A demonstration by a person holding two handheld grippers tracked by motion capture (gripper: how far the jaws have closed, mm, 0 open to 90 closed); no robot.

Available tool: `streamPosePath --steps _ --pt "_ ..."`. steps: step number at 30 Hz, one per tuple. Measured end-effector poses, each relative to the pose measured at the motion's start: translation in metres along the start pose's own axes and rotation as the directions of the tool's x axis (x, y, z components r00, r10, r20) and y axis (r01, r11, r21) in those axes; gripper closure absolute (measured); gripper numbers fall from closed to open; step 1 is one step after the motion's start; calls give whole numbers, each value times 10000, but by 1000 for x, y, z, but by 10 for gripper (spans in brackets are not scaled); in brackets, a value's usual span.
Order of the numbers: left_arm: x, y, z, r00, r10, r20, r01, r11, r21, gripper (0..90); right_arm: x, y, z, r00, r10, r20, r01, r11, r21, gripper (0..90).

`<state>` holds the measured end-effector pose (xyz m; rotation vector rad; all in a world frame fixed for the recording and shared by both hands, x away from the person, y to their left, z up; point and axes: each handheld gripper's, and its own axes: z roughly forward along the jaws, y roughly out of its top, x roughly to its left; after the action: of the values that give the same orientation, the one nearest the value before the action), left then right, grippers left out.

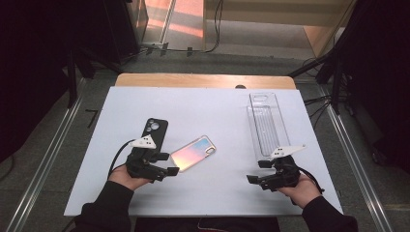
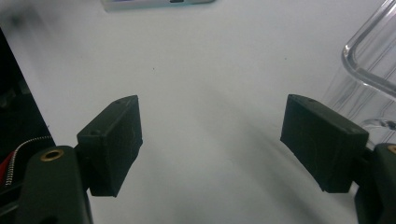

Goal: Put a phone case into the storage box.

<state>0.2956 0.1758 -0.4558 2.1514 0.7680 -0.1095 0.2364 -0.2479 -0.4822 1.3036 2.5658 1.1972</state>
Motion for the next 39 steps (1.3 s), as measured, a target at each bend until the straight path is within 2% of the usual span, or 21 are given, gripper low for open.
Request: streamPosePath --steps 5,9,14,18,20,22,23,25,27,39 --pt "5 8 2 10000 -19 -69 18 9999 -168 223 0 0 0 10000 -47 -2 47 10000 23 186" --pt "9 16 8 9997 42 -220 -41 10000 36 213 1 0 0 10000 -27 -10 28 10000 45 186" --pt "12 26 16 9993 187 -331 -186 9998 60 210 0 0 0 10000 -23 -1 23 10000 20 186" --pt "16 34 23 9998 -8 -217 11 9999 146 104 0 0 0 10000 -13 -4 13 10000 34 186" --pt "16 37 27 9998 98 -162 -95 9998 196 0 0 0 0 10000 -10 -11 10 10000 42 186" --pt "17 40 31 9996 283 -6 -283 9995 107 0 0 0 0 10000 -14 -16 14 10000 40 186" --pt "17 41 33 9997 245 -18 -245 9996 139 0 0 0 0 10000 -18 -17 18 10000 51 186" --pt "18 45 37 9996 279 -98 -277 9995 125 0 0 0 0 10000 -34 -17 34 10000 42 186" --pt "18 48 40 9988 340 -351 -333 9992 207 0 0 0 0 10000 -39 -1 39 10000 40 186" --pt "22 57 60 9978 392 -537 -370 9985 414 0 0 0 0 10000 -15 -24 16 10000 44 186"
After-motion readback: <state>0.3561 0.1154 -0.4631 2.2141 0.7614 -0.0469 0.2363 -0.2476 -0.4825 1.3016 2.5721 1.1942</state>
